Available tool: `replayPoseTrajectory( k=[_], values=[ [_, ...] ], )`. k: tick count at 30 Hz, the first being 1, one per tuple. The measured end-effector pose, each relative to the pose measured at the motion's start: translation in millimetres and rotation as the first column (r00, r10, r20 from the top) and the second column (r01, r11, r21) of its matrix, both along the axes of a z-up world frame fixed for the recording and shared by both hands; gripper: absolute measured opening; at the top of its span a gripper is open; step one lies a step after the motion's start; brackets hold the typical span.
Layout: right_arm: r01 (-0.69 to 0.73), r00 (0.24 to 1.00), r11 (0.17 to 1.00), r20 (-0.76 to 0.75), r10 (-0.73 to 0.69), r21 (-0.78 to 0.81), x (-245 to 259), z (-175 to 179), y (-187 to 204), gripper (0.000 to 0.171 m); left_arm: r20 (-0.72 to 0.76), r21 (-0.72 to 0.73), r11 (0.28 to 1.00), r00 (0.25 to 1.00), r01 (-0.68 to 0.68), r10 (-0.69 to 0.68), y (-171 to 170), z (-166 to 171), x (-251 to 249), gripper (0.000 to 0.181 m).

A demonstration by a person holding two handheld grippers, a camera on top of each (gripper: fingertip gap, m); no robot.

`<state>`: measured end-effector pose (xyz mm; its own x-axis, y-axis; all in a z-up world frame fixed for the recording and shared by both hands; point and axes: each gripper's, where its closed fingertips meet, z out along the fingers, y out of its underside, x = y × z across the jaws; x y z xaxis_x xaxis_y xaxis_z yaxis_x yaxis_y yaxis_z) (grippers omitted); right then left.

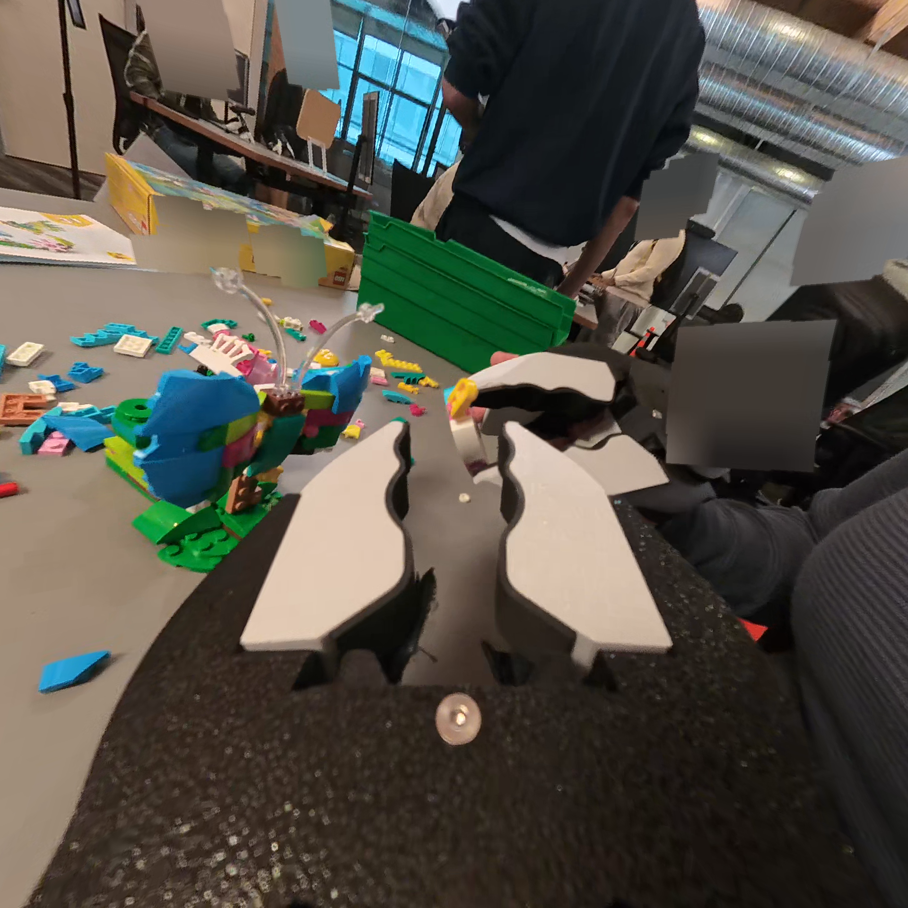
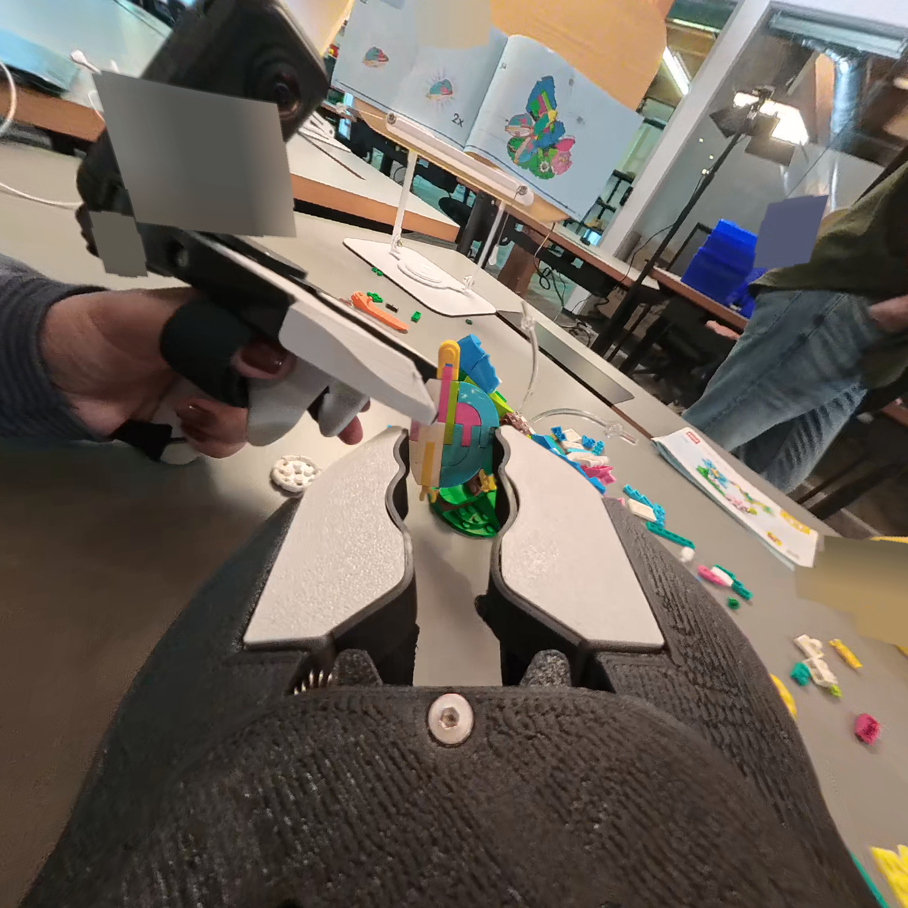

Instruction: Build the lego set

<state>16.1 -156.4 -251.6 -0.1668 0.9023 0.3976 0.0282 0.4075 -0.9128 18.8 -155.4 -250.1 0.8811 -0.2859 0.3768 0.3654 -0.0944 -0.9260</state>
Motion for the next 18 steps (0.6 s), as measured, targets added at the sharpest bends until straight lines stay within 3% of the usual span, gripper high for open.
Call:
replayPoseTrajectory(
  k=[4, 6, 12, 15, 18],
  values=[
    [-0.002, 0.999, 0.998, -0.039, 0.005, 0.064, 1.7, 3.1, -1.4, 0.031, 0.002, 0.079, 0.997, 1.0, 0.02, -0.02, -0.2, 11.2, 1.0, 0.012],
    [0.002, 0.998, 0.997, -0.06, 0.003, 0.08, 2.6, 5.2, -1.0, 0.03, -0.025, 0.098, 0.995, 0.999, 0.024, -0.022, -0.3, 14.2, 2.5, 0.01],
    [-0.083, 0.997, 0.986, 0.007, 0.083, 0.143, 9.9, 5.3, 11.7, 0.03, -0.28, 0.017, 0.997, 0.957, -0.076, 0.078, 1.7, 15.3, -15.2, 0.008],
    [-0.165, 0.985, 0.972, 0.08, 0.153, 0.169, 15.0, 10.7, 15.7, 0.025, -0.542, -0.048, 0.99, 0.836, -0.132, 0.085, 1.1, 11.6, -23.5, 0.008],
    [-0.223, 0.973, 0.934, 0.12, 0.196, 0.279, 14.3, 17.8, 8.8, 0.017, -0.775, -0.103, 0.983, 0.632, -0.154, 0.018, 1.3, 3.3, -18.9, 0.008]
  ],
)
